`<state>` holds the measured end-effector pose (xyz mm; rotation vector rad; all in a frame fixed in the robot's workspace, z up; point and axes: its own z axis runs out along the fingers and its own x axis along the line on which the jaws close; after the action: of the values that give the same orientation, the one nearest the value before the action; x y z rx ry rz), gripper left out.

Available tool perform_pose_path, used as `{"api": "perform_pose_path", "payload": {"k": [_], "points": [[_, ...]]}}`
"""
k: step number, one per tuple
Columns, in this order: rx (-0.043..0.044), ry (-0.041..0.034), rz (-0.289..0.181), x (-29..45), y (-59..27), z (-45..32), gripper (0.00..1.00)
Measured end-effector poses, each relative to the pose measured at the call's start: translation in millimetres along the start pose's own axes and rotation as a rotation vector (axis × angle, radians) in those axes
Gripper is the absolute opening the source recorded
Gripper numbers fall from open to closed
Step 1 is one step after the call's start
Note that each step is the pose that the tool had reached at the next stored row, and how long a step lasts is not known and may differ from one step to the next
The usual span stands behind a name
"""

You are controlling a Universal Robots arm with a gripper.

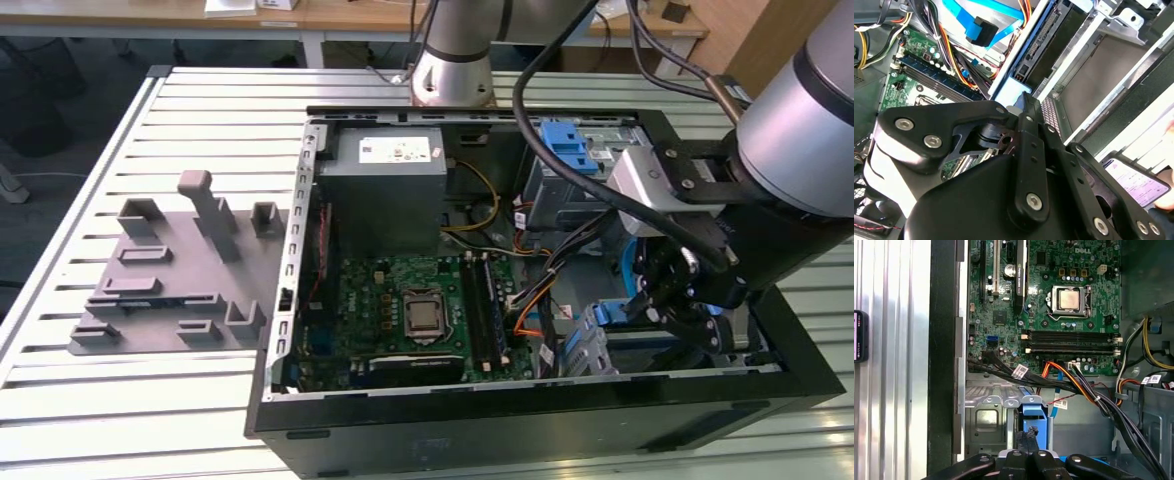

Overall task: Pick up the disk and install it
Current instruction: 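Insert the disk into the insertion slot, then insert the first disk wire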

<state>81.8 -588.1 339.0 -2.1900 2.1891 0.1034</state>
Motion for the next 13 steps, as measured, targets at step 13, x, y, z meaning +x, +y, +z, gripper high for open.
{"api": "perform_pose_path", "payload": {"k": [13], "points": [[0.0,0.0001,0.0,-0.5,0.1,-6.5,0.11]]}}
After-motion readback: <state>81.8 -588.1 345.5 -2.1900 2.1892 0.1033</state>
